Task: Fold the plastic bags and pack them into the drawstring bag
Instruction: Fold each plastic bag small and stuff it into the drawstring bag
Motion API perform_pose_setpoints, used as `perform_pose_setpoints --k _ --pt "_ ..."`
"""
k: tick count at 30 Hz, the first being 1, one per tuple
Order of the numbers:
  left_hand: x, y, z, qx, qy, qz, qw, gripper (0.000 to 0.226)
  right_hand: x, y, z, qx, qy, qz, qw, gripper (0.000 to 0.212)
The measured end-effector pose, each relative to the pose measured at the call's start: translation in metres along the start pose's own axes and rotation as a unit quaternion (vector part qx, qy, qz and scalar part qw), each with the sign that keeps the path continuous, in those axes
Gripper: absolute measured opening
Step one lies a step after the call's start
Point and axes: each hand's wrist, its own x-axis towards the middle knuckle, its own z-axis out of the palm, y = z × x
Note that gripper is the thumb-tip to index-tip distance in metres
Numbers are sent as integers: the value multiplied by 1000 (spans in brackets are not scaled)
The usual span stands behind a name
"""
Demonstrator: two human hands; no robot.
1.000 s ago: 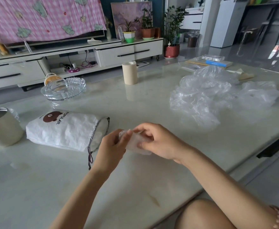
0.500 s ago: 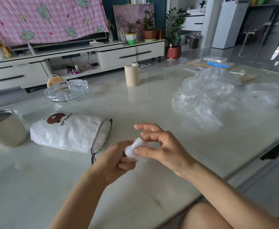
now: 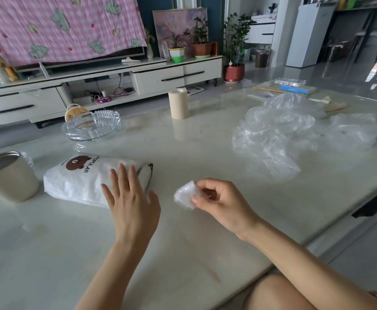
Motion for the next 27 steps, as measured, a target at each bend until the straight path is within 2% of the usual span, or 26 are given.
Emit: perform_pose_setpoints --k 5,8,11,14,16,18,20,22,25,27 --pt "15 -14 0 5 33 -12 999 45 1 4 1 -28 45 -50 997 32" --pt "18 -21 -2 2 29 -27 999 40 1 5 4 -19 42 -62 997 33" --pt "15 -14 -5 -62 31 -23 997 45 5 3 11 -80 29 -122 989 23" --pt "3 11 -11 -175 42 0 984 49 15 3 22 -174 39 -227 957 6" --pt "-8 29 -16 -261 35 -10 965 44 24 5 24 -268 96 -297 911 4" --pt "-17 39 -22 -321 17 -39 946 39 31 5 22 -296 151 -333 882 5" --pt "-23 45 -22 -346 -11 -55 937 29 36 6 18 -285 168 -328 885 8" --pt "-25 49 -20 -348 -28 -56 936 29 37 9 16 -250 133 -296 912 12" --pt "-28 52 -16 -326 -25 7 945 33 34 8 17 -191 89 -191 959 29" --pt "-30 49 -7 -288 -27 62 955 32 40 7 17 -173 96 -103 975 41"
